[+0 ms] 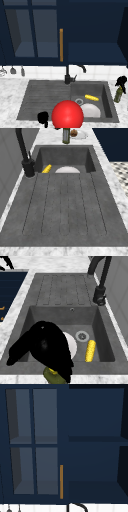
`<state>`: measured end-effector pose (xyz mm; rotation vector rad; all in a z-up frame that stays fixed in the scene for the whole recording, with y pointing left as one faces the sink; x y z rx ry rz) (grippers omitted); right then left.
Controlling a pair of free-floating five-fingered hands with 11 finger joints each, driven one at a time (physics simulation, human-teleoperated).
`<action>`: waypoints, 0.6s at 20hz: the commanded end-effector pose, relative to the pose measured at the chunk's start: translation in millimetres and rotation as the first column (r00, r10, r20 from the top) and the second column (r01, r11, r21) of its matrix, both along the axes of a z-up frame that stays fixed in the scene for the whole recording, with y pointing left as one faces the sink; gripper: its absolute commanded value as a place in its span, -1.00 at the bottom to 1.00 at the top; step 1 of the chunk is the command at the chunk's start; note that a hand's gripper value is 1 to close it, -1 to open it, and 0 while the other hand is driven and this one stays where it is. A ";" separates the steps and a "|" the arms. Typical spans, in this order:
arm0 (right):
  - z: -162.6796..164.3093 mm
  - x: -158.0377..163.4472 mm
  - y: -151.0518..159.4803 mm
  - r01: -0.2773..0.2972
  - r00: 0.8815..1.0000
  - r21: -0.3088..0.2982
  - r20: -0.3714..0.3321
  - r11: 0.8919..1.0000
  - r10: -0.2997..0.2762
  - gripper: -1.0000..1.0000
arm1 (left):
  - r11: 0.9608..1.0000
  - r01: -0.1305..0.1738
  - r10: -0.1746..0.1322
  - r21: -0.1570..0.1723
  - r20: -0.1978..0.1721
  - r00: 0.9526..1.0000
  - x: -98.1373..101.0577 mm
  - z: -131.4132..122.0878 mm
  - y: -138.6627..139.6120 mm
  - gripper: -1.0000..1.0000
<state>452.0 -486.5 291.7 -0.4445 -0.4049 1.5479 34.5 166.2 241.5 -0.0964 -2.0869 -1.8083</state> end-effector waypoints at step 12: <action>-17.7 -5.2 15.0 -0.022 0.990 -0.089 0.135 0.996 0.034 1.00 | 1.000 0.000 0.000 0.000 0.000 1.000 0.0 0.0 0.0 0.00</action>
